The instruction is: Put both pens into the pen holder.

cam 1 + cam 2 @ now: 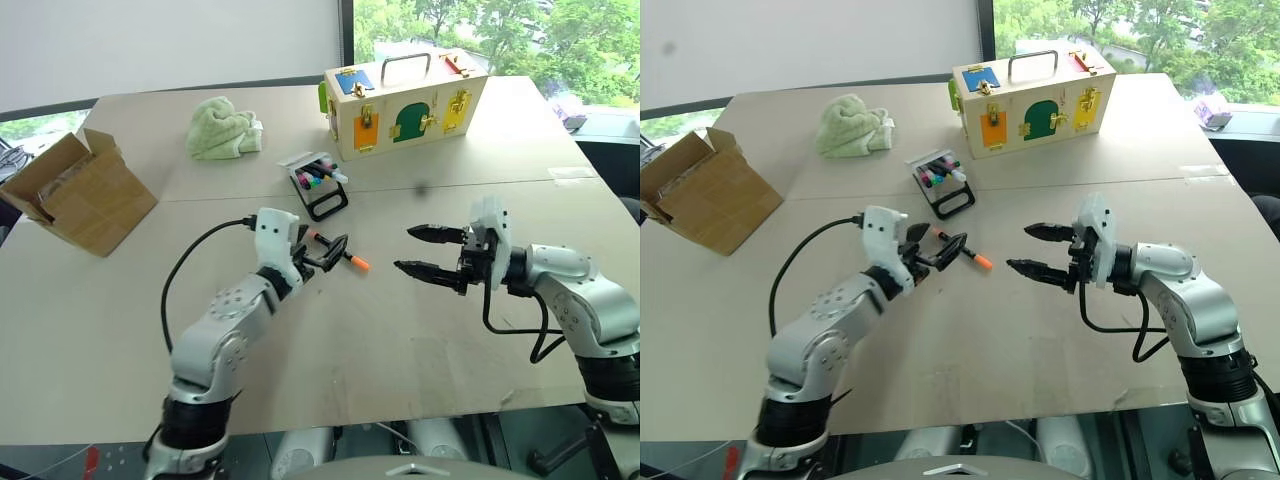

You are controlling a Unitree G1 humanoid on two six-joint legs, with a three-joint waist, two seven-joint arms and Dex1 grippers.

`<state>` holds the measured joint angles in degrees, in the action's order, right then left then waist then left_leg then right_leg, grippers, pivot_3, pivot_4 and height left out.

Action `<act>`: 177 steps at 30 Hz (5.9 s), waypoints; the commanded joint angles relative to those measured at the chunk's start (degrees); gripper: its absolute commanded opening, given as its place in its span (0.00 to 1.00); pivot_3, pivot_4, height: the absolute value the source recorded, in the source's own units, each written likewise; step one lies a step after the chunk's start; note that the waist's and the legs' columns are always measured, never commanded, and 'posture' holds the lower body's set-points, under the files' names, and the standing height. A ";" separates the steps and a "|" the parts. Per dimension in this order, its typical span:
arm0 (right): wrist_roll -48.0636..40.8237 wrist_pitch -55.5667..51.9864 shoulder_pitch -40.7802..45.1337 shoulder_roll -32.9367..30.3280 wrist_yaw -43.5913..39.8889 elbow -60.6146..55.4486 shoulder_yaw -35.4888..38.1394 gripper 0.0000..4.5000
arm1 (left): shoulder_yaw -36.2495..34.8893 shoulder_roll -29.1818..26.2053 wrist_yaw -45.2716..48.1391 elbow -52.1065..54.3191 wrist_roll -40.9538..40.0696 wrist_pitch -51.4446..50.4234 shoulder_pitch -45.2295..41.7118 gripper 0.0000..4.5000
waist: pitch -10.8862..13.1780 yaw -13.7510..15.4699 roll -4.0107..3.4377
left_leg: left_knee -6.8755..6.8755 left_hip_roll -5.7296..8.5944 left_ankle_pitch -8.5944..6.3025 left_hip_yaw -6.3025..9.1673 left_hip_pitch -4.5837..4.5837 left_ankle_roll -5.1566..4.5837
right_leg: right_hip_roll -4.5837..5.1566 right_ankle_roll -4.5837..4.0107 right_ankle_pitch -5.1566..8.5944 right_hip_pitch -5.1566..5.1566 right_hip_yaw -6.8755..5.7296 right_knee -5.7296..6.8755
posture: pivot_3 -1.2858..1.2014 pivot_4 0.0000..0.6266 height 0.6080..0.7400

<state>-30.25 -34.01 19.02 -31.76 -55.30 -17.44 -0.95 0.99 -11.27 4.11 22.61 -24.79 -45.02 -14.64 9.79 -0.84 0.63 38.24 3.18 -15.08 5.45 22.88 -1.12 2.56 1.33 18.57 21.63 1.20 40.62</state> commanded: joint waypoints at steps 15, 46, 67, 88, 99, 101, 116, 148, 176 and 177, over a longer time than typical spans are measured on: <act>-0.64 1.55 -2.60 -1.25 5.16 -4.10 1.82 0.81 | 0.71 9.63 -15.26 -4.02 8.48 -24.31 -9.22 1.00 | 0.05 0.04 0.23 | 0.02 0.02 0.14 0.00 -0.13 0.23 | 0.00 0.02 0.01 -0.16 -0.03 -0.01 | 0.52 0.24 1.00; 2.88 5.76 -4.68 -4.47 2.23 -2.94 -0.31 0.84 | -5.60 16.38 -22.36 -9.69 24.21 -43.14 -11.99 0.32 | -0.83 -0.69 0.31 | -0.55 -0.29 0.12 -0.14 -1.23 0.29 | -0.31 0.31 -0.13 -1.23 0.23 -0.77 | 0.52 0.24 1.00; 5.17 3.68 -2.35 -3.64 3.13 -1.64 -5.25 0.84 | -4.89 2.87 2.93 16.06 12.74 -36.36 0.85 0.59 | -1.17 -1.52 0.40 | -1.06 -0.39 -0.03 -0.44 -1.22 0.47 | -0.52 0.28 -0.13 -0.83 0.94 -1.00 | 0.52 0.24 1.00; 25.64 3.98 11.27 16.63 17.98 23.93 -22.04 0.19 | -31.38 -24.40 49.22 12.27 -8.75 12.60 28.15 0.60 | -0.93 -0.04 0.43 | -1.07 -0.32 -0.04 0.09 -0.26 0.50 | -0.37 -0.05 -0.31 0.05 0.42 -1.34 | 0.52 0.24 1.00; 23.93 8.50 8.74 5.73 6.91 12.85 -20.27 0.01 | -22.93 -35.52 54.69 4.85 -3.69 20.06 21.70 0.60 | -0.85 0.38 0.32 | -1.04 -0.19 -0.05 0.23 -0.19 0.47 | -0.27 -0.05 -0.31 0.00 0.28 -1.40 | 0.52 0.24 1.00; 21.77 6.08 9.65 2.80 3.99 9.12 -18.68 0.01 | -17.51 -37.10 57.09 3.11 -1.67 22.49 17.83 0.60 | -0.79 0.26 0.23 | -1.05 -0.20 -0.05 0.27 -0.16 0.47 | -0.29 -0.05 -0.31 0.01 0.25 -1.43 | 0.52 0.24 1.00; 21.19 -14.74 17.36 2.01 7.18 -4.52 -19.19 0.01 | 9.87 -34.68 64.49 -15.97 19.84 47.43 -12.94 0.60 | -0.60 -1.21 0.10 | -1.00 -0.22 -0.04 0.28 0.19 0.45 | -0.40 -0.05 -0.31 0.16 0.28 -1.57 | 0.52 0.24 1.00; 24.62 -17.76 28.41 -1.78 7.90 -10.81 -29.43 0.01 | 15.10 -28.69 67.36 -21.48 23.07 37.24 -24.56 0.01 | -0.59 -1.52 0.09 | -0.11 -0.16 -0.04 0.45 0.20 0.44 | -0.44 -0.03 -0.30 0.16 0.12 -0.70 | 0.52 0.24 1.00; -0.38 -17.35 8.17 6.79 9.05 -12.50 11.56 0.83 | 3.49 -16.82 41.20 -24.98 26.70 62.72 -14.18 0.00 | -0.60 -0.96 0.12 | 0.08 -0.12 -0.04 0.72 0.49 0.44 | -0.35 -0.03 -0.31 0.19 -0.14 -0.70 | 0.52 0.24 1.00; -1.11 -16.73 6.72 7.95 10.42 -12.15 13.26 0.83 | 3.66 -15.68 36.14 -26.02 30.39 66.80 -13.84 0.00 | -0.60 -0.93 0.12 | 0.08 -0.11 -0.04 0.71 0.49 0.44 | -0.34 -0.03 -0.32 0.19 -0.13 -0.69 | 0.52 0.24 1.00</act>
<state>-28.97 -52.88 25.78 -24.30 -46.55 -27.35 8.49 5.81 -27.55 46.68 -3.43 1.64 14.58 -28.64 9.19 -1.77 0.74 38.33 3.09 -15.12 6.15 23.37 -0.68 2.24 1.31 18.25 21.82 1.07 39.94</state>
